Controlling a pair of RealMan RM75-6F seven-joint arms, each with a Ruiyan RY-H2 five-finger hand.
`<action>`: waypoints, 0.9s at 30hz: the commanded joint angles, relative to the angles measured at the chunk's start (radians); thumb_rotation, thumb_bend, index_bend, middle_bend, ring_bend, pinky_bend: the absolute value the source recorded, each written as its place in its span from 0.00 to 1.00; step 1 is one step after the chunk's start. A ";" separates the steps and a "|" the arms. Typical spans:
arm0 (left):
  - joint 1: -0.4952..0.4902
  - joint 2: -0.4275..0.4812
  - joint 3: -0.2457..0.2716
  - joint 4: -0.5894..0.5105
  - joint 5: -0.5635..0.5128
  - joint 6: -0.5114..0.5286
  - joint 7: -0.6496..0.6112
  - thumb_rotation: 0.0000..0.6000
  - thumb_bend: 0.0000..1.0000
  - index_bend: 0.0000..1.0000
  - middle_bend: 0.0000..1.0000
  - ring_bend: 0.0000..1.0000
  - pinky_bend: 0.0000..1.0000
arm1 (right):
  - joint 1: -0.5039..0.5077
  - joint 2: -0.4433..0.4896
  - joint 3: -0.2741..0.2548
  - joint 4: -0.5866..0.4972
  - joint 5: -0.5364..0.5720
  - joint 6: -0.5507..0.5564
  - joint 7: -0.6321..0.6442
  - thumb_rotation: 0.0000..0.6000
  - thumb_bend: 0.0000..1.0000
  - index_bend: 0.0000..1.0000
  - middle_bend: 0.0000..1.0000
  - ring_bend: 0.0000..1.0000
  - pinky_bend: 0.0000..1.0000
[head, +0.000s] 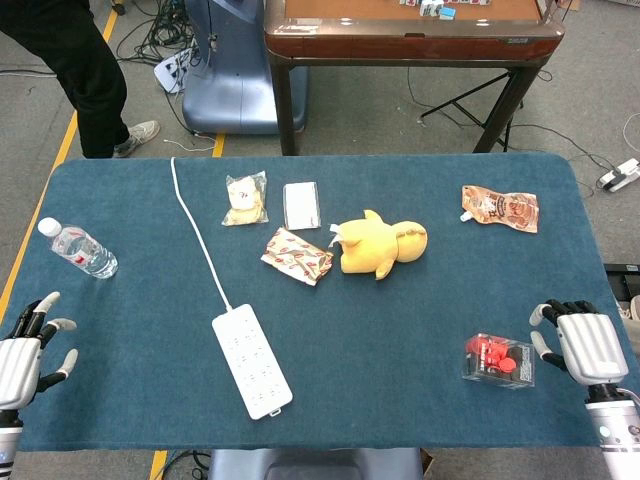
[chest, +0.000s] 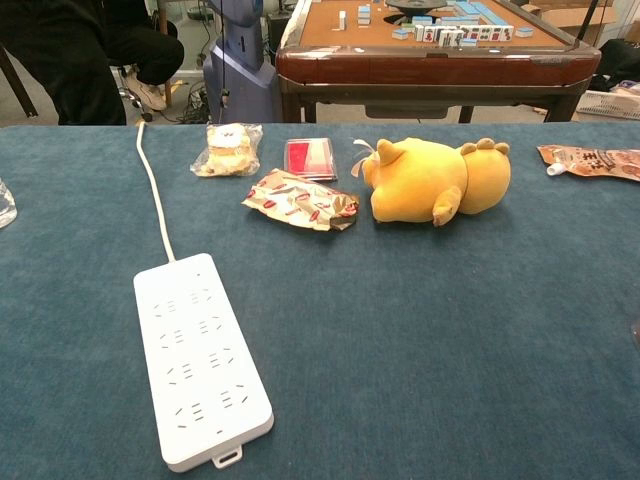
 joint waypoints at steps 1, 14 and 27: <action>0.000 -0.005 -0.001 0.007 0.002 0.001 -0.007 1.00 0.36 0.47 0.12 0.11 0.48 | -0.002 0.002 0.001 -0.003 0.001 0.003 0.000 1.00 0.32 0.50 0.46 0.45 0.35; -0.112 0.019 0.014 -0.080 0.179 -0.060 -0.043 1.00 0.36 0.28 0.80 0.85 1.00 | -0.007 0.028 0.007 -0.038 0.005 0.020 -0.019 1.00 0.32 0.50 0.46 0.45 0.36; -0.348 0.047 -0.002 -0.243 0.128 -0.439 0.040 1.00 0.70 0.35 1.00 1.00 1.00 | -0.011 0.052 0.017 -0.076 0.033 0.025 -0.047 1.00 0.32 0.50 0.46 0.45 0.36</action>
